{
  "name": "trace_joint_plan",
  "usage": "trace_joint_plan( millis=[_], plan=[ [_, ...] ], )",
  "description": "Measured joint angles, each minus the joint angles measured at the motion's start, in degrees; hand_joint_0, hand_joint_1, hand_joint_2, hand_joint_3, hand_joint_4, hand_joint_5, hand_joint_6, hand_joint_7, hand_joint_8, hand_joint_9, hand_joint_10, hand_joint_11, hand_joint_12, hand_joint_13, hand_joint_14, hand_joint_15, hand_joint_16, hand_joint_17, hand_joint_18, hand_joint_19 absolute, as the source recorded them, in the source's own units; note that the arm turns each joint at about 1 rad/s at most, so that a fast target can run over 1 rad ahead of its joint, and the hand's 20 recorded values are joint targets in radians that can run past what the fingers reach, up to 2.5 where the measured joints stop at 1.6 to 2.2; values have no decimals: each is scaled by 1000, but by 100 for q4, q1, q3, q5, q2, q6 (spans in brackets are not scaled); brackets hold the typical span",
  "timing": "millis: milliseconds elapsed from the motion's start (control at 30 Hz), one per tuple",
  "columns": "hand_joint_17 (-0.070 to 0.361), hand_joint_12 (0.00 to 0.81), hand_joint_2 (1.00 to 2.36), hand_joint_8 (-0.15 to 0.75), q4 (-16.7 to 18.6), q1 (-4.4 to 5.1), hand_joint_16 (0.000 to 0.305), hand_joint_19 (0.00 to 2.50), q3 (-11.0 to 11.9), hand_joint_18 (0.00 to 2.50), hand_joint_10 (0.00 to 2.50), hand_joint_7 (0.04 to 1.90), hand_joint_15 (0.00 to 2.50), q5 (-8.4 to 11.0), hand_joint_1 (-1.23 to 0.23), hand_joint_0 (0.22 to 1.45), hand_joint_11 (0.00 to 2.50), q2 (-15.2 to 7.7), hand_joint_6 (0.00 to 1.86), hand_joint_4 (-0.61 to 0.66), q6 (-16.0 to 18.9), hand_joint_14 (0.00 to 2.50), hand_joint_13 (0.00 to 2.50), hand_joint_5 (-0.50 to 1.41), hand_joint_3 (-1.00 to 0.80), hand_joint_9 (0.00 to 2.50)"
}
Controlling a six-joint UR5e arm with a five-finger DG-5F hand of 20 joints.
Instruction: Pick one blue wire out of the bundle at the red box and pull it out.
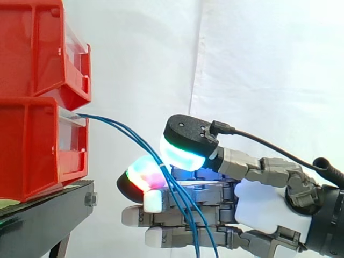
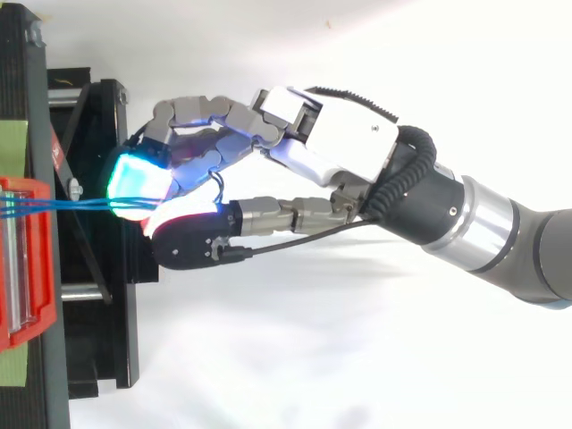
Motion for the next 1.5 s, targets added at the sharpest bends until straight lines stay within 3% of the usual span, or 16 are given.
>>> trace_joint_plan(
  millis=[367,467,733,1167,1500],
  plan=[
    [125,392,1011,302,8,-21,56,468,56,527,15,963,338,-11,-713,597,565,1,850,258,-15,12,608,-159,-186,888],
    [120,379,1011,278,8,-12,53,486,63,506,17,931,350,-17,-722,577,554,0,818,234,-37,13,596,-160,-257,873],
    [117,367,1009,271,7,17,52,508,66,473,16,1057,350,-6,-704,540,541,-1,693,240,-144,13,577,-129,-367,859],
    [114,363,1011,269,21,54,51,503,65,469,17,1087,351,6,-731,563,555,-35,698,220,-263,13,579,-133,-335,856],
    [112,358,1013,264,26,99,50,504,57,471,17,994,356,29,-742,586,563,-43,773,206,-272,13,592,-151,-299,867]
  ],
)
